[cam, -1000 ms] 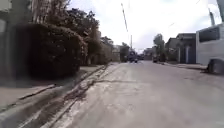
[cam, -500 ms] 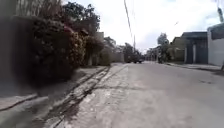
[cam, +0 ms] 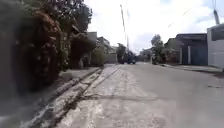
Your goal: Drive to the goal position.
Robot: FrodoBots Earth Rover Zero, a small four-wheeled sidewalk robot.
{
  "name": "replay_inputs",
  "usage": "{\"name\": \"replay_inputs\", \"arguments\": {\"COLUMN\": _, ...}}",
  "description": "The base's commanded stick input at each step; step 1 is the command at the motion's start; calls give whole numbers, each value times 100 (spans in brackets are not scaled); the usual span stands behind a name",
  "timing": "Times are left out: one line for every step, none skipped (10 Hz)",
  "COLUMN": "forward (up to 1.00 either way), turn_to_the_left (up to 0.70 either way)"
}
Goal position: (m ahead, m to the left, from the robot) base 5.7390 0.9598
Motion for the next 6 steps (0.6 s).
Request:
{"name": "replay_inputs", "arguments": {"forward": 100, "turn_to_the_left": 0}}
{"name": "replay_inputs", "arguments": {"forward": 100, "turn_to_the_left": 0}}
{"name": "replay_inputs", "arguments": {"forward": 100, "turn_to_the_left": 0}}
{"name": "replay_inputs", "arguments": {"forward": 100, "turn_to_the_left": 0}}
{"name": "replay_inputs", "arguments": {"forward": 100, "turn_to_the_left": -17}}
{"name": "replay_inputs", "arguments": {"forward": 100, "turn_to_the_left": -29}}
